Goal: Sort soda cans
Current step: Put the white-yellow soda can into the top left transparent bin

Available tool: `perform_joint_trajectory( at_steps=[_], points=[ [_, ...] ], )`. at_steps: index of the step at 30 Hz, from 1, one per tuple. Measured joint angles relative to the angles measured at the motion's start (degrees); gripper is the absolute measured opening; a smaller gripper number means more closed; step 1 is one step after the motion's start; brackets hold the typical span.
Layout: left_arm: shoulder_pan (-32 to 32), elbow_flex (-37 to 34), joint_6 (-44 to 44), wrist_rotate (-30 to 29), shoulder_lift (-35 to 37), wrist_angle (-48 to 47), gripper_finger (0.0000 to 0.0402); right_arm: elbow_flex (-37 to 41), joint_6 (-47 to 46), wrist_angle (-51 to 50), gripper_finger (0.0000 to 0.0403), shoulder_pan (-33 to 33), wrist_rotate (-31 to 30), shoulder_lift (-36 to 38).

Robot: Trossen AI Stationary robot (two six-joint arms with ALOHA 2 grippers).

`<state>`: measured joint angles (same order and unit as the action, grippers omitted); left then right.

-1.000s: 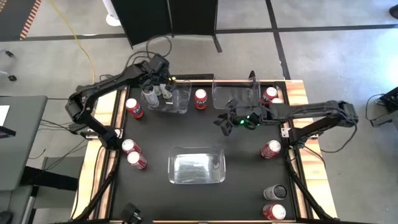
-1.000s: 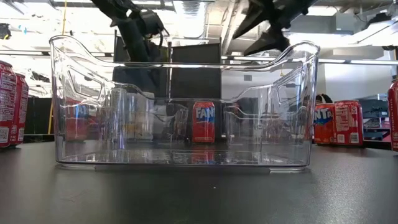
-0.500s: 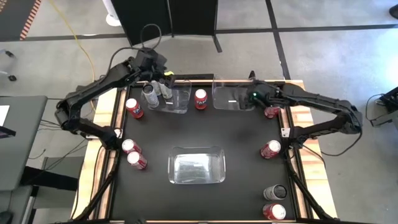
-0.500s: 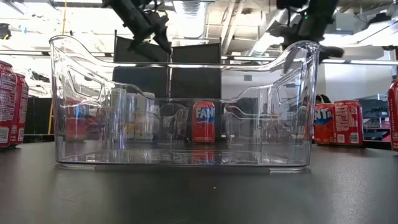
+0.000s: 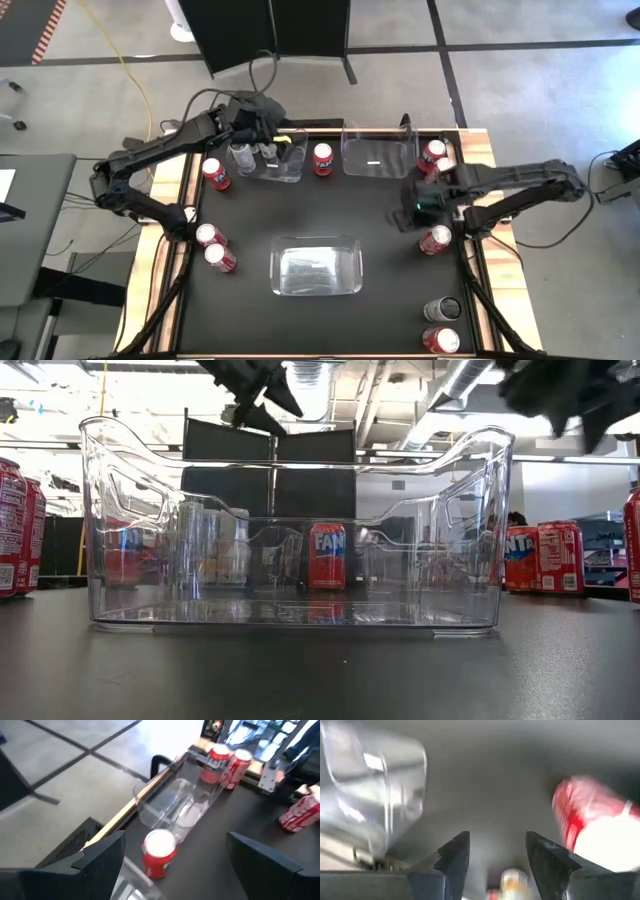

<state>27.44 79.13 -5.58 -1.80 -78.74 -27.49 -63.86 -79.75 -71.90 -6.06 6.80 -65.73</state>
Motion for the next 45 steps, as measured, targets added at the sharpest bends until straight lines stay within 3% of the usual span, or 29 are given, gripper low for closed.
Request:
perform_joint_trajectory(
  at_steps=[11,19,23,30,39,45],
  points=[
    [-3.47,0.0,0.37,-0.24,-0.88,5.71,0.0334,-1.98,-17.6,1.75,0.0262,-20.61,8.58,-0.02],
    [-7.64,-0.02,-2.25,-0.14,-3.75,4.13,0.0334,-5.29,-30.17,3.18,0.0271,-31.43,8.25,-0.19],
    [-10.24,-0.03,-4.27,0.0,-4.42,4.18,0.0334,-5.29,-35.57,4.94,0.0271,-37.14,5.25,-1.19],
    [-12.83,0.0,-8.34,-1.92,-5.68,7.65,0.0334,-5.29,-35.95,3.12,0.0281,-43.46,0.72,-3.8],
    [-14.44,-0.04,-12.8,-3.86,-5.83,8.89,0.0334,-5.29,-35.41,5.35,0.0361,-47.68,-0.8,-7.0],
    [-15.8,-0.04,-14.71,-4.0,-5.79,9.01,0.0334,-5.29,-35.76,5.03,0.0391,-49.59,-0.98,-9.41]
  ],
)
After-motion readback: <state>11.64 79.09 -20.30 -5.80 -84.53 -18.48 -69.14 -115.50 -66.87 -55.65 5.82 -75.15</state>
